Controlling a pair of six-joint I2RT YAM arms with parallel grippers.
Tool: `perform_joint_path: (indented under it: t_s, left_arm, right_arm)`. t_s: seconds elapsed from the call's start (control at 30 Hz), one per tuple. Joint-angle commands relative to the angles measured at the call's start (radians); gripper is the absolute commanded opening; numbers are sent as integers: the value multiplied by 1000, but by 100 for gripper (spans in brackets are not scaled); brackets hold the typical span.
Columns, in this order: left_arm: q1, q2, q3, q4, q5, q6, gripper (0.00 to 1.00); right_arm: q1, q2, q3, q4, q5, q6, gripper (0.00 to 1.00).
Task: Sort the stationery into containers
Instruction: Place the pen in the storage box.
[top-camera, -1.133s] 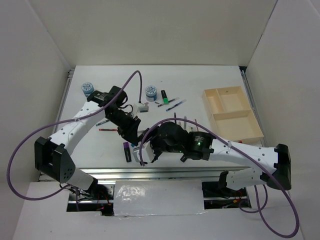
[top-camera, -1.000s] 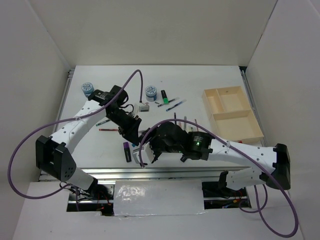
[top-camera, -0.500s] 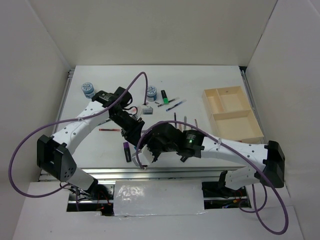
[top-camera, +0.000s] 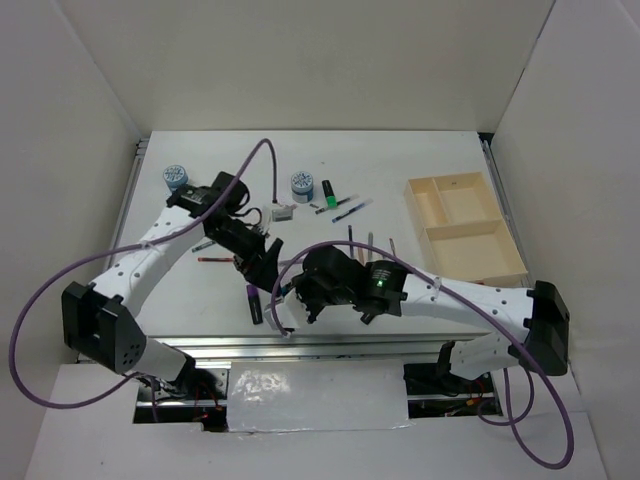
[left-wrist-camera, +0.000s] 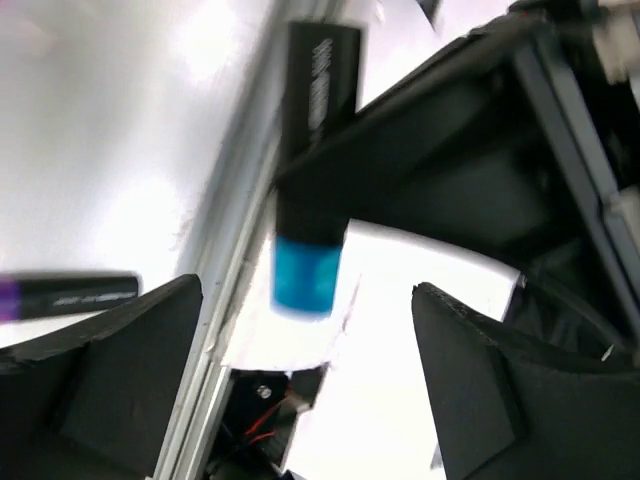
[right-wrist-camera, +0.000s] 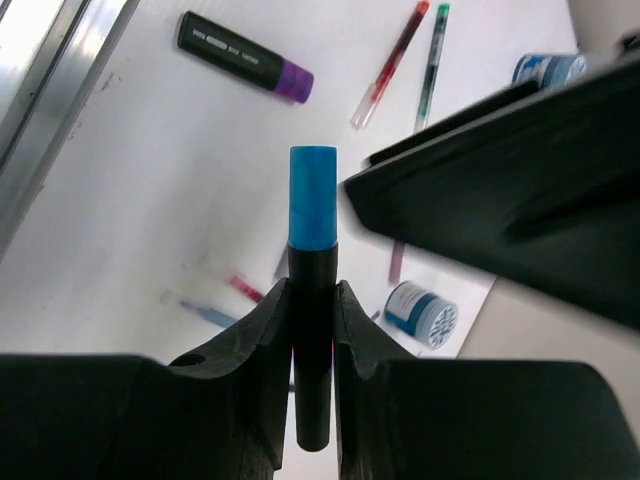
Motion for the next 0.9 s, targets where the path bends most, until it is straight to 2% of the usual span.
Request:
perform_joint_path:
  t_s: [0.0,0.1,0.2,0.23,0.27,0.33,0.37,0.43,0.5,0.63,0.87]
  left_arm:
    - [109,-101,-1,62,39,-50,99]
    - [210,-161,23,144,13,-113,99]
    - [332,-213,31,272,-16,-197,99]
    - [358,-223,26,336,-26,-222,99]
    - [378,-232,4,373,-92,-277,99]
    - [416,-258,-19,430,-133,-340,99]
    - [425,-261,-47,465,-148,-351,99]
    - [430,-274,-69,488,-200,-359,99]
    - [430,-275,-96,504,-222,-362,99]
    - [432,-258,-121,494,-237,-342,99]
    - [433,-241,-142,476,-283,-305,99]
  right_arm:
    - [-10,-68,2,-32,47,135,0]
    - [-67,-103,4,-63,56,264,0]
    - [-201,-123,49,-66,55,482,0]
    - [-255,-116,82,-76,41,640,0]
    - [-401,-81,117,-93,1,721,0]
    - [-577,-28,239,-173,-65,924,0]
    - [-751,19,272,-187,-95,974,0]
    - [-893,58,336,-198,-151,1080,0]
    - [-1034,99,355,-170,-142,1117,0]
    - [-1157,168,352,-143,-180,1111,0]
    - [-1246,352,389,-130,-218,1088,0]
